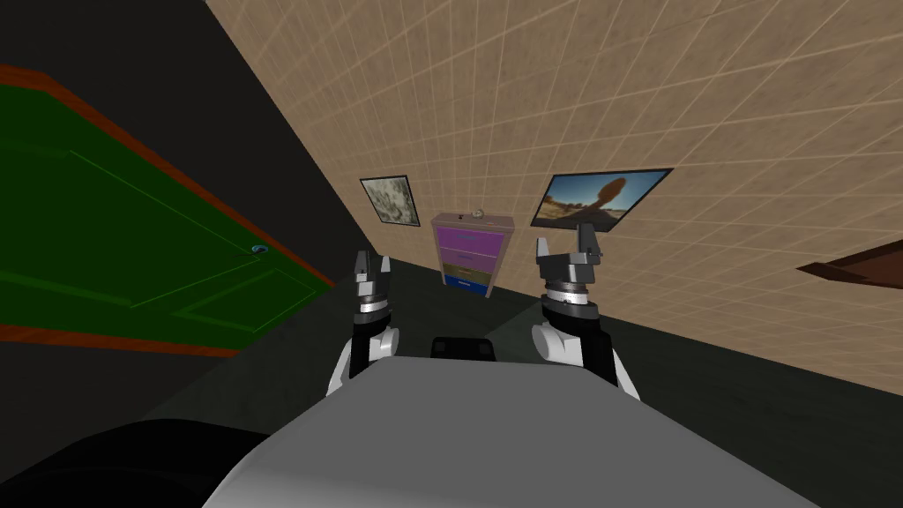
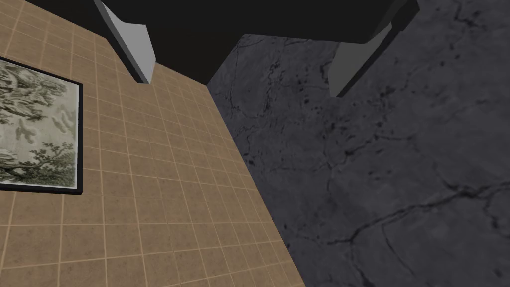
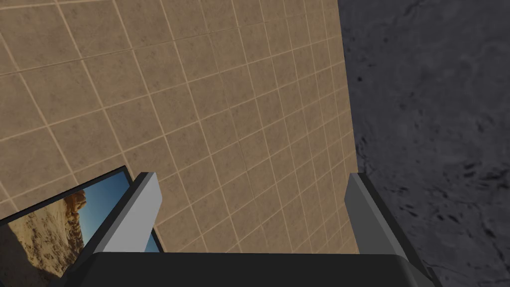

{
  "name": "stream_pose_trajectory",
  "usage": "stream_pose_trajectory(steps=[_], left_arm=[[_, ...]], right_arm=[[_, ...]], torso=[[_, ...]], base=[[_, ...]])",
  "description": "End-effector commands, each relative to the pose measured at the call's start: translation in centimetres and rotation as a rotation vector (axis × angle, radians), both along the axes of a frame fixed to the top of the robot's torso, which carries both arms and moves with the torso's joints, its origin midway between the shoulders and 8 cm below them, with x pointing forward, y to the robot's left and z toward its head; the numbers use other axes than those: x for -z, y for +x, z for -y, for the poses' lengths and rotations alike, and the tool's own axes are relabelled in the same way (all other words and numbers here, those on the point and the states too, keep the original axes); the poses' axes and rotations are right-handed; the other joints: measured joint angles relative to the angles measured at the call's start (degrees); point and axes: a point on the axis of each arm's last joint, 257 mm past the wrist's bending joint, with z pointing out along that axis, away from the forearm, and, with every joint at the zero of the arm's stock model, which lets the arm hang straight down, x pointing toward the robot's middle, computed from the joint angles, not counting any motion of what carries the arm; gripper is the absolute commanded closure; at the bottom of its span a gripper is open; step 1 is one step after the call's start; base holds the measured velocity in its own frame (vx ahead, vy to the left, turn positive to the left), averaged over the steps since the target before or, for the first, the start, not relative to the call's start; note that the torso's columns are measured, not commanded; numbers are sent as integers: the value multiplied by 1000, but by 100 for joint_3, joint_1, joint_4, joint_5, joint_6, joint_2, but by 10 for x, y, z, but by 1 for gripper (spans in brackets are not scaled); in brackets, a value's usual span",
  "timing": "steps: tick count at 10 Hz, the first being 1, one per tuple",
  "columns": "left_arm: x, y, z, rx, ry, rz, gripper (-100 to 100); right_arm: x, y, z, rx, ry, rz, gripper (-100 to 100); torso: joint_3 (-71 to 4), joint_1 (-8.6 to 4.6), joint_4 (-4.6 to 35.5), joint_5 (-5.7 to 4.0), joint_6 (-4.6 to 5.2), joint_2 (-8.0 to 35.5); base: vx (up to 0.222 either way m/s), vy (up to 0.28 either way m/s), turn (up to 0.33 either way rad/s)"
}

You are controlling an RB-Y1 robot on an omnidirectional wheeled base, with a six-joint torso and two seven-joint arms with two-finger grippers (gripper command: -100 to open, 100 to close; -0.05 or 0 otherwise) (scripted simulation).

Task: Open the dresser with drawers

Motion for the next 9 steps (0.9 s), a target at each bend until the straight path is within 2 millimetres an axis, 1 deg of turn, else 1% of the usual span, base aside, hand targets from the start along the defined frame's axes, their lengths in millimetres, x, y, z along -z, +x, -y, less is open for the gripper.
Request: stream_pose_trajectory(steps=[1, 3, 9], left_arm=[[0, 0, 0, 0, 0, 0, 0], [0, 0, 0, 0, 0, 0, 0], [0, 0, 0, 0, 0, 0, 0]], right_arm=[[0, 0, 0, 0, 0, 0, 0], [0, 0, 0, 0, 0, 0, 0], [0, 0, 0, 0, 0, 0, 0]], torso=[[-467, 0, 235, 0, 0, 232], [-2014, 0, 1006, 0, 0, 1003], [-7073, 0, 3537, 0, 0, 3539]], base=[[0, 0, 0], [0, 0, 0], [0, 0, 0]])
